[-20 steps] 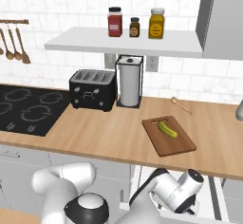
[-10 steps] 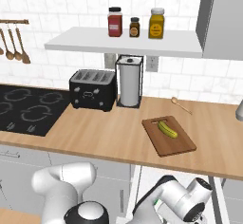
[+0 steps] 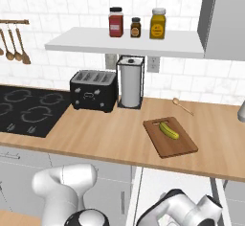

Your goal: Place the appropriate cutting tool for cutting the cucumber skin on the cutting board.

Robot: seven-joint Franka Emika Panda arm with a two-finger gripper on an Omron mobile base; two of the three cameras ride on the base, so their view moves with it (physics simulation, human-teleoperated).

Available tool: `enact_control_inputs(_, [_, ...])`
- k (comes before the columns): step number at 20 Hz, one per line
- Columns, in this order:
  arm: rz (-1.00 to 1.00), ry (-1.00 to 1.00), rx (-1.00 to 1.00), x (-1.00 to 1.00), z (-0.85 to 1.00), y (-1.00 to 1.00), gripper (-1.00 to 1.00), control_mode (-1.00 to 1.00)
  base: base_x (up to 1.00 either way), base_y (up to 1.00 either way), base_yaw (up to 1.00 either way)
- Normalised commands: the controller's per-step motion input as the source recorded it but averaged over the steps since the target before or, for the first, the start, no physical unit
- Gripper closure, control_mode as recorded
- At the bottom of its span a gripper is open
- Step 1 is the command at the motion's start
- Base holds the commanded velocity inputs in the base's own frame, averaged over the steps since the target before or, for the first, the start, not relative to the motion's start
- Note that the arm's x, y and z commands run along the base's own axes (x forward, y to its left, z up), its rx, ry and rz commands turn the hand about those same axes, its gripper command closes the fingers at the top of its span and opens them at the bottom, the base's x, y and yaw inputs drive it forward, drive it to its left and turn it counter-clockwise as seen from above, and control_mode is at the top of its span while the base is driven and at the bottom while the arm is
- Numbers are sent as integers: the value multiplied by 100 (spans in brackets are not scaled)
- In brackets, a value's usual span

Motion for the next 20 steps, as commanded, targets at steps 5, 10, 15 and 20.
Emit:
enact_control_inputs(5, [-5, 3, 3, -17, -4, -6, -100, -100, 0, 0, 0])
enact_control_inputs(10, [0, -14, -1, 68, 8, 19, -100, -100, 0, 0, 0])
enact_control_inputs(15, [0, -29, -14, 58, 4, 37, -100, -100, 0, 0, 0])
enact_control_inputs(20, [2, -23, -22, 4, 0, -1, -100, -100, 0, 0, 0])
